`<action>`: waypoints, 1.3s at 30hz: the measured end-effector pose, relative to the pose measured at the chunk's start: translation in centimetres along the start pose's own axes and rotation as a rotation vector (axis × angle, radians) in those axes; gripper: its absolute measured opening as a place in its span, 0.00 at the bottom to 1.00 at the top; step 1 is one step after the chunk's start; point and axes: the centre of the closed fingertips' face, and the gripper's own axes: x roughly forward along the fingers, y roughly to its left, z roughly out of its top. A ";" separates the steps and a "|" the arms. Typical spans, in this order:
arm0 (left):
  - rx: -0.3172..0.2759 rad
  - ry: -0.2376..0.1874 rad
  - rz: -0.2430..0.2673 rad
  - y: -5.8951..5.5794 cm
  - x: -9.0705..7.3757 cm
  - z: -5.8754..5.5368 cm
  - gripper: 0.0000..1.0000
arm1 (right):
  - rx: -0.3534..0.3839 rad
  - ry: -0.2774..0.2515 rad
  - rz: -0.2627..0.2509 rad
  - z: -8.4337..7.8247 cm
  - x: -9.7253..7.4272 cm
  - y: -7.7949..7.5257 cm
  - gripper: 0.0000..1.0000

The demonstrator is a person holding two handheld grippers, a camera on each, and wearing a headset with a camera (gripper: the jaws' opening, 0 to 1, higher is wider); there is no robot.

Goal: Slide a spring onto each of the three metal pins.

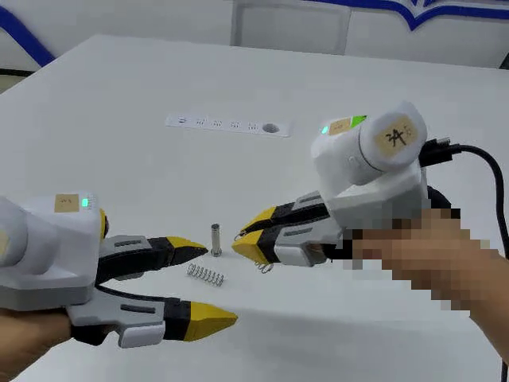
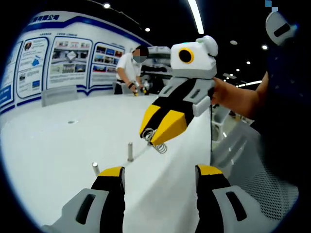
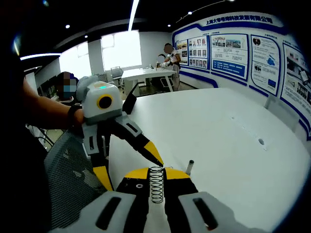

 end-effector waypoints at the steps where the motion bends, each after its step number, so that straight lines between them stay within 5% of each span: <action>1: -0.014 -0.019 -0.010 -0.1 0.2 0.4 0.58 | -0.002 -0.007 0.005 0.3 0.0 0.2 0.11; 11: -0.067 -0.084 -0.062 -0.4 0.7 2.0 0.39 | 0.011 -0.067 0.043 1.7 0.1 1.7 0.11; 26: -0.031 -0.107 -0.098 -0.9 1.0 2.8 0.13 | 0.004 -0.087 0.057 2.0 0.0 2.0 0.11; 39: 0.006 -0.088 -0.070 -0.4 0.7 2.5 0.12 | -0.036 -0.065 0.040 1.5 -1.1 1.8 0.11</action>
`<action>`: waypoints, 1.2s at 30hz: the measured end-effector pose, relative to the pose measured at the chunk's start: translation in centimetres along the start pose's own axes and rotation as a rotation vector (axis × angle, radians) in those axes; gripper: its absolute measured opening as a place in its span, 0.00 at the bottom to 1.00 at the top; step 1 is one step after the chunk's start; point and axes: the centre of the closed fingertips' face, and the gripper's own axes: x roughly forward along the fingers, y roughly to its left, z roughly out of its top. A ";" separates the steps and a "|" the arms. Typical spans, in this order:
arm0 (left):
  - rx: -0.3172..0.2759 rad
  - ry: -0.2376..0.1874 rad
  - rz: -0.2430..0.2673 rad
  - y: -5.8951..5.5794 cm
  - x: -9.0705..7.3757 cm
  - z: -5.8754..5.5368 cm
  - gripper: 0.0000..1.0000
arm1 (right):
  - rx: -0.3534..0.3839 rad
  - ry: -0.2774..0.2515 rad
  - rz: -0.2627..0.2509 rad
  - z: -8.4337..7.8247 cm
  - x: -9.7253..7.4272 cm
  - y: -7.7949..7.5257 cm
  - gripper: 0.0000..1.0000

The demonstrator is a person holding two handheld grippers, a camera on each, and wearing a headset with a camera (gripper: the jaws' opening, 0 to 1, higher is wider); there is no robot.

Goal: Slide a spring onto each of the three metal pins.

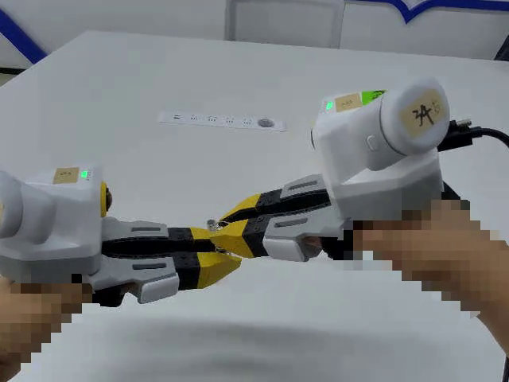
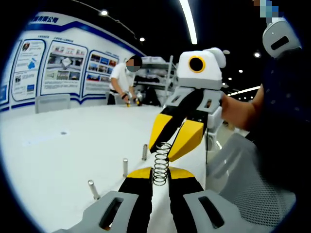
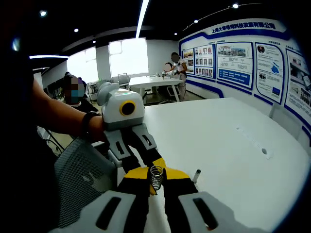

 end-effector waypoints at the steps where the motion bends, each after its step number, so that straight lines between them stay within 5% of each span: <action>1: 0.000 0.001 0.000 0.0 0.0 0.0 0.12 | -0.001 0.002 0.000 0.0 0.0 0.0 0.11; 9: 0.015 0.009 0.007 0.1 0.1 -0.1 0.13 | -0.012 0.007 -0.003 -0.2 -0.2 -0.1 0.11; 19: 0.003 0.026 0.059 1.1 -0.9 -0.8 0.33 | -0.022 0.024 -0.030 -0.3 -0.9 -1.1 0.11; 36: -0.008 0.023 0.189 3.2 -4.6 -1.6 0.49 | -0.001 0.044 -0.206 -1.6 -4.2 -7.4 0.11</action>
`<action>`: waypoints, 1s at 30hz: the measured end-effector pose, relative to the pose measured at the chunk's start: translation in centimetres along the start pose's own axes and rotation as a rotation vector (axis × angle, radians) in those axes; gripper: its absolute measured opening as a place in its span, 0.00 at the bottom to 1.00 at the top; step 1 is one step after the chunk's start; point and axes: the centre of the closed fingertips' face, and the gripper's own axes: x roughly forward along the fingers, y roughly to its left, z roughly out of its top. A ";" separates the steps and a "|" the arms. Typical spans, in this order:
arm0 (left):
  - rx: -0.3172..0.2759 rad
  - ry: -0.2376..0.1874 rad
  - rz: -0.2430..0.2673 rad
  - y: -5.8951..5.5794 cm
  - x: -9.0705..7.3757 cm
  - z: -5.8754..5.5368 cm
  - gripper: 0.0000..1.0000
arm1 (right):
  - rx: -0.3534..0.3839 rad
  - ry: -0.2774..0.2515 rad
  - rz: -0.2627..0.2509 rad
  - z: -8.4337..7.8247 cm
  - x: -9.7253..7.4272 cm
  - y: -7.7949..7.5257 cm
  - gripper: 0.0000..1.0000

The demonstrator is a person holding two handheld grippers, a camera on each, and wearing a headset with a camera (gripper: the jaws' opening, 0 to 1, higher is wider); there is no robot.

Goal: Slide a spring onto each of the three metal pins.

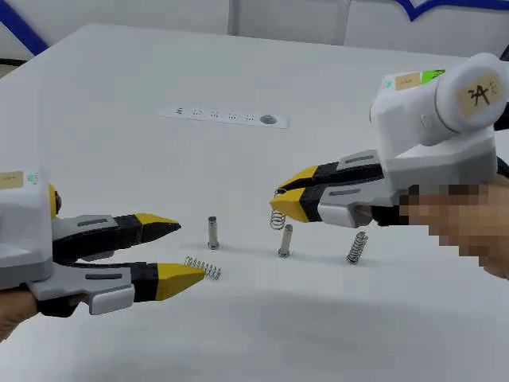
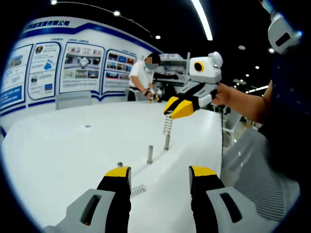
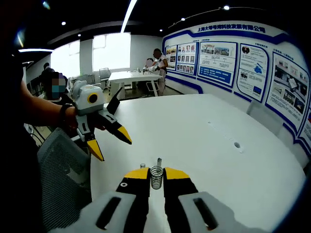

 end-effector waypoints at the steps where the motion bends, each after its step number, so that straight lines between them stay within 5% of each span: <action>1: -0.003 -0.003 0.007 0.1 -0.2 0.0 0.50 | 0.003 -0.002 -0.017 0.0 -0.1 -0.6 0.11; 13: -0.008 -0.014 0.032 0.3 -0.7 -0.2 0.55 | 0.025 0.026 -0.080 -2.1 1.8 -2.8 0.11; 30: -0.015 -0.011 0.038 0.3 -0.8 -0.3 0.58 | 0.073 0.052 -0.090 -4.7 3.5 -4.0 0.11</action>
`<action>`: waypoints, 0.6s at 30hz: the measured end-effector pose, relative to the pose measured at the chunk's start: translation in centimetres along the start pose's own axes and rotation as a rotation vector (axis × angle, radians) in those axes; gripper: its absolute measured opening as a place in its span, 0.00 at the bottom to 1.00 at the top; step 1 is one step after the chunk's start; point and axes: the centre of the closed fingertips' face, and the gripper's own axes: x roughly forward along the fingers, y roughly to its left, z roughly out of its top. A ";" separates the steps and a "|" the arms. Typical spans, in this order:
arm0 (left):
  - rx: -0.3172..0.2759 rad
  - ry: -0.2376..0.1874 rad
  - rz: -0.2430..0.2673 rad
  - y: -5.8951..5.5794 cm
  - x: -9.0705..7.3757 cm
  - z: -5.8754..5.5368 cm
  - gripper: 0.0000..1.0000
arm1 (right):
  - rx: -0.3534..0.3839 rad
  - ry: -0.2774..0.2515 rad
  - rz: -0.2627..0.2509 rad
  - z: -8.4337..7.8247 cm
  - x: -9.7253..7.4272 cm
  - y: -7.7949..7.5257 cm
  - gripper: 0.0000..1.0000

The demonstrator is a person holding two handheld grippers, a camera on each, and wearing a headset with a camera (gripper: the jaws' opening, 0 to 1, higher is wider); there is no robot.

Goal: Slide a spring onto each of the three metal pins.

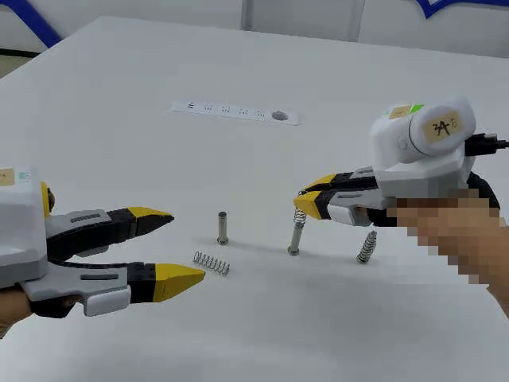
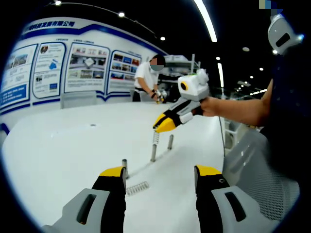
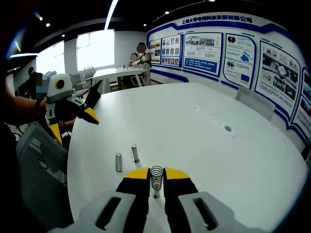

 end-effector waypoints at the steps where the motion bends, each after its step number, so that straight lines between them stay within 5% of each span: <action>1: 0.000 0.000 0.000 0.0 0.0 0.0 0.58 | 0.003 0.001 0.000 -0.1 0.1 -0.1 0.11; 18: -0.001 0.014 0.009 0.0 -0.1 -0.2 0.57 | 0.040 0.009 0.007 -2.1 1.2 -0.4 0.12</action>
